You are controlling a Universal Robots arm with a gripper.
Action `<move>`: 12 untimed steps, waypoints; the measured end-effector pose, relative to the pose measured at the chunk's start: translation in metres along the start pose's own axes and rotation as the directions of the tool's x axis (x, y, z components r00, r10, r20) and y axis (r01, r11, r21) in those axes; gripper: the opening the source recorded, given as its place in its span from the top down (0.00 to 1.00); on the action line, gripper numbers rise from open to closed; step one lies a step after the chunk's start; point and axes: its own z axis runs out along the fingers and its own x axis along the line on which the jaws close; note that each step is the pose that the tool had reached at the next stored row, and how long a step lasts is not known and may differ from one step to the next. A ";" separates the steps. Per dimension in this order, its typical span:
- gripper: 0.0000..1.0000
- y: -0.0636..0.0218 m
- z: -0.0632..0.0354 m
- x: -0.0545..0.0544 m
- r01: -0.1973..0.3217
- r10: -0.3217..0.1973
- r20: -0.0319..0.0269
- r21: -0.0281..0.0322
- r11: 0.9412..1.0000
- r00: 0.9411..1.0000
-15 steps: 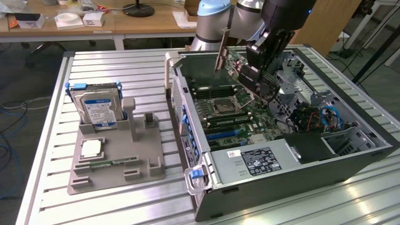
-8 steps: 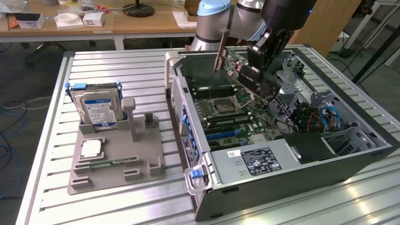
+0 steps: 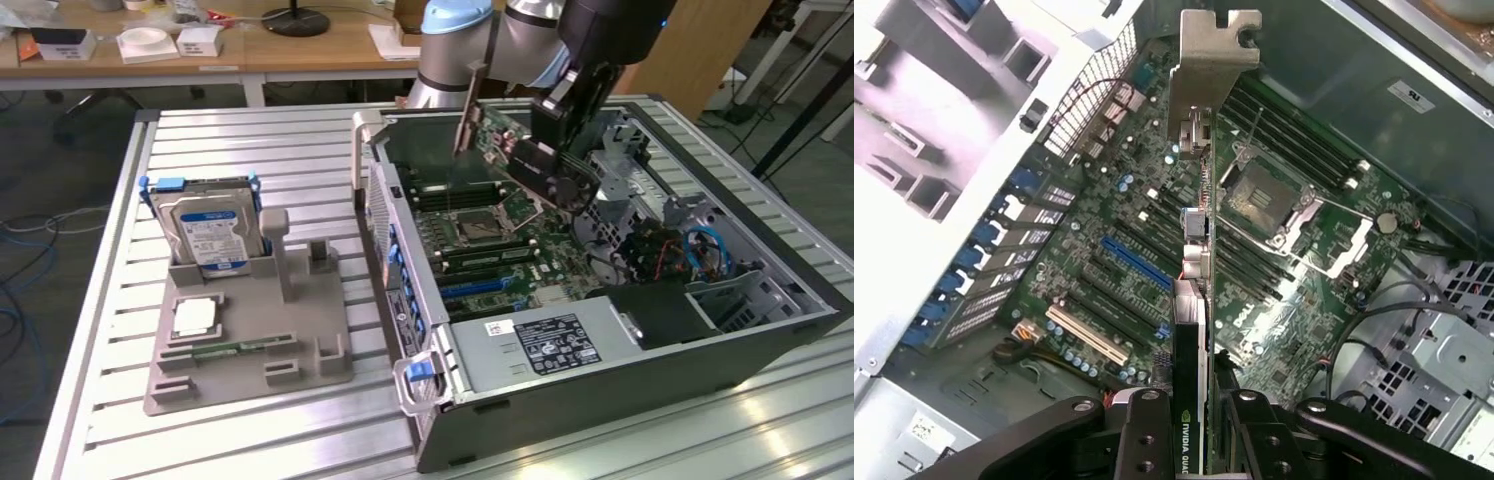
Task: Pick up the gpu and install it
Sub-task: 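Insert the gpu into the slot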
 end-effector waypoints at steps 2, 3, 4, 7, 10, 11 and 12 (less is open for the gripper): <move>0.74 0.0000 0.0000 0.000 0.014 -0.014 -0.001 0.000 1.000 1.000; 0.74 -0.0001 0.0000 0.000 0.021 -0.021 -0.001 0.000 1.000 1.000; 0.74 -0.0001 0.0000 0.000 0.028 -0.028 -0.001 -0.001 1.000 1.000; 0.74 -0.0001 0.0000 0.000 0.048 -0.048 -0.002 -0.001 0.999 0.999; 0.74 -0.0001 0.0000 0.000 0.069 -0.069 -0.003 -0.002 0.998 0.998; 0.74 -0.0001 0.0000 0.000 0.076 -0.076 -0.003 -0.002 0.997 0.997; 0.74 -0.0001 0.0000 0.000 0.084 -0.084 -0.004 -0.002 0.996 0.996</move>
